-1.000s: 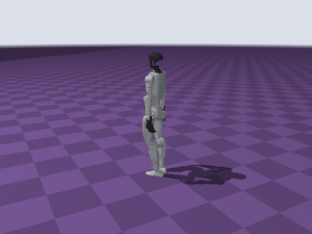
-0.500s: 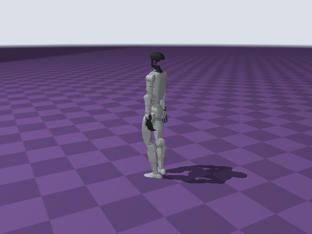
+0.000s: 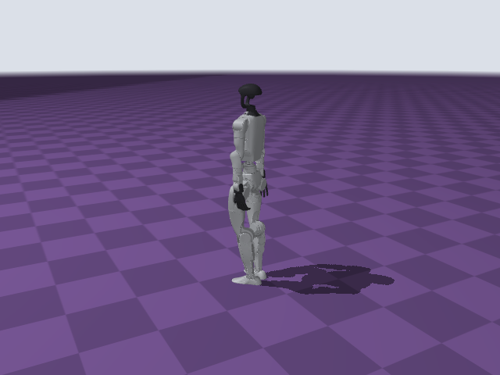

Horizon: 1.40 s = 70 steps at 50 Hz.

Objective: Upper body actions

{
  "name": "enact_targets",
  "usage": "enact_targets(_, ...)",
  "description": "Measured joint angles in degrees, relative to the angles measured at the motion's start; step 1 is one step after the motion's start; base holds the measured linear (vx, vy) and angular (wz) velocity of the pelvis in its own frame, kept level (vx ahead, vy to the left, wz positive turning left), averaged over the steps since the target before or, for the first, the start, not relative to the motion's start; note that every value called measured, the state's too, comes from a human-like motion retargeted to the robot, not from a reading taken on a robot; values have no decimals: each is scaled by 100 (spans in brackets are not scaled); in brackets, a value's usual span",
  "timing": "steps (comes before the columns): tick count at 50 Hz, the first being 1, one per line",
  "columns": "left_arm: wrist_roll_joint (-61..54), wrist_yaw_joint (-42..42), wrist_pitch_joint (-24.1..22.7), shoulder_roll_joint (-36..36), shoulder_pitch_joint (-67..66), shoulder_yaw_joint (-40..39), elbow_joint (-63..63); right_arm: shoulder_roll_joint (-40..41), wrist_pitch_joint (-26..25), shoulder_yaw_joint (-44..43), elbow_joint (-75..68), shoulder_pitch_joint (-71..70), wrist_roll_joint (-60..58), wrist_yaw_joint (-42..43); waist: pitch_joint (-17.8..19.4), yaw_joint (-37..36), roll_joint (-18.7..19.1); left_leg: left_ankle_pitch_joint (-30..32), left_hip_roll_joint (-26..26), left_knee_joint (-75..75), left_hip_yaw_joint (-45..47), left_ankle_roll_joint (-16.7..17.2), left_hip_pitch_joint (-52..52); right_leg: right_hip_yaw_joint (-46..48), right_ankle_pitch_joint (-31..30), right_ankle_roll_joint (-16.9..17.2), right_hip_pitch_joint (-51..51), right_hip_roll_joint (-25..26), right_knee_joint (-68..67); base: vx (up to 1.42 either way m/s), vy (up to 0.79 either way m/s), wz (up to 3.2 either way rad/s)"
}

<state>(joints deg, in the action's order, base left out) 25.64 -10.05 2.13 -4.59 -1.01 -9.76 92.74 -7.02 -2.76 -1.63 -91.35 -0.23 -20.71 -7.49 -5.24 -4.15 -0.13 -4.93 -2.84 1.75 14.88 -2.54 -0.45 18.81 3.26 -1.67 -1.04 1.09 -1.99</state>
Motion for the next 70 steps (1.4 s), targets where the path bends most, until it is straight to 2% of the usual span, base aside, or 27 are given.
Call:
enact_targets(11,-7,-31,-2,-37,-1,-41,34,58,-25,134,39,104,-536,17,-89,27,31,-43,-101,3,-197,-91,88,188,135,50,195,-47,-17,6,6,16)
enact_targets(70,-33,84,-45,76,-66,-27,119,53,-30,184,-33,64,-589,-102,-191,46,38,-99,-159,22,-240,-108,104,262,201,75,259,-107,-5,0,0,0)
